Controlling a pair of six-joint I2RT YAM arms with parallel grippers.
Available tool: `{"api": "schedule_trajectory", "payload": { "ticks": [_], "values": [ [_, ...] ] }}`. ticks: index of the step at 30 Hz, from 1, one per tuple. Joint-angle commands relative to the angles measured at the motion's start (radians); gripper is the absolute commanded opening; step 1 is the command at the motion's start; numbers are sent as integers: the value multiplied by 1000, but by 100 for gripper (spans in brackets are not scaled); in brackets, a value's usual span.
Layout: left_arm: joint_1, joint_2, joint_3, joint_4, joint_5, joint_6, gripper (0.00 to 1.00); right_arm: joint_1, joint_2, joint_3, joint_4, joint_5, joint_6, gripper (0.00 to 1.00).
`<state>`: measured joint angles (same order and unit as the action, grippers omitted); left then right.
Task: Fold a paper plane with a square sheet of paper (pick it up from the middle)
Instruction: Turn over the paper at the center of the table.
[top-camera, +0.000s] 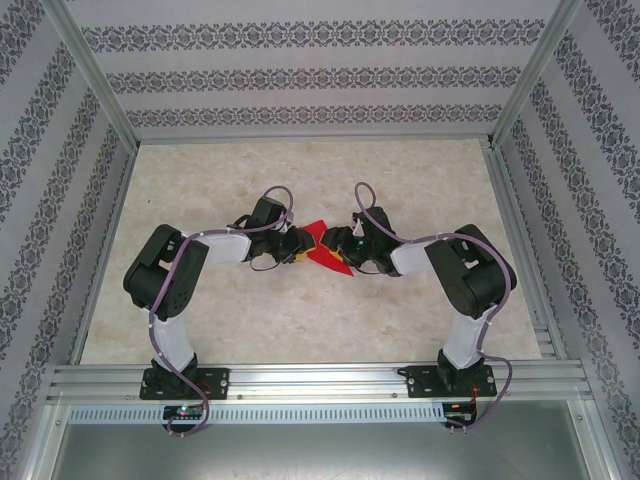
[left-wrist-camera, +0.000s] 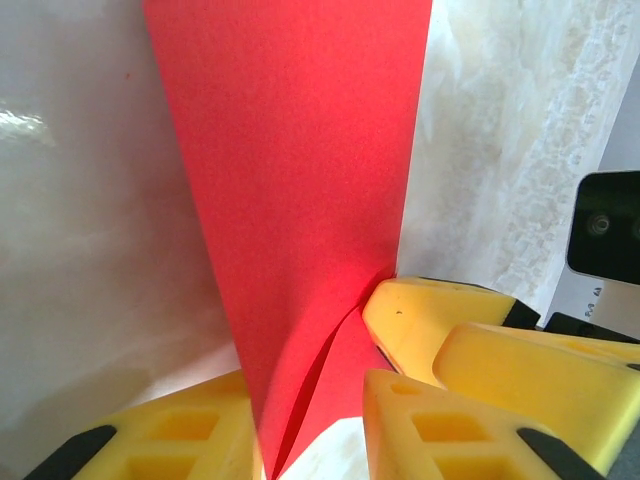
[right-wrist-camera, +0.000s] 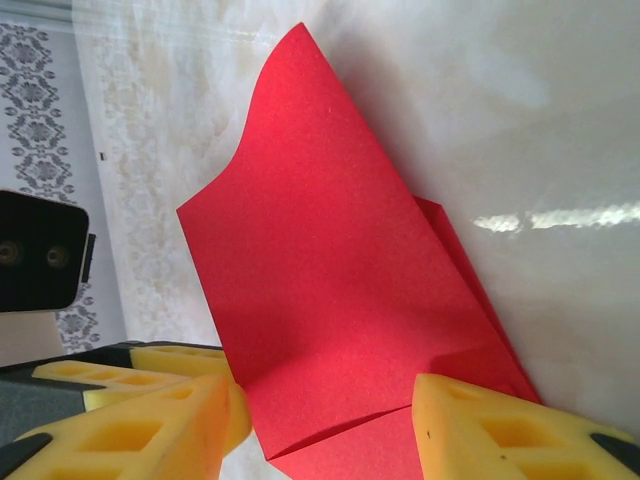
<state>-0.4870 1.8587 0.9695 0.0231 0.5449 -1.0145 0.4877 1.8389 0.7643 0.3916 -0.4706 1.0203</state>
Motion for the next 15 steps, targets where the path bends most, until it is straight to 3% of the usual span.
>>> {"api": "schedule_trajectory", "payload": {
  "ticks": [1, 6, 10, 15],
  "values": [
    [-13, 2, 4, 48, 0, 22, 30, -15, -10, 4, -124, 61, -102, 52],
    [-12, 11, 17, 29, -5, 32, 20, -18, -7, -5, -80, 28, -139, 52],
    [-13, 19, 23, 17, -3, 34, 4, -20, -24, 5, -46, 7, -179, 56],
    [-12, 4, 32, -12, -9, 31, 0, -26, -117, 24, -95, 63, -289, 72]
  ]
}}
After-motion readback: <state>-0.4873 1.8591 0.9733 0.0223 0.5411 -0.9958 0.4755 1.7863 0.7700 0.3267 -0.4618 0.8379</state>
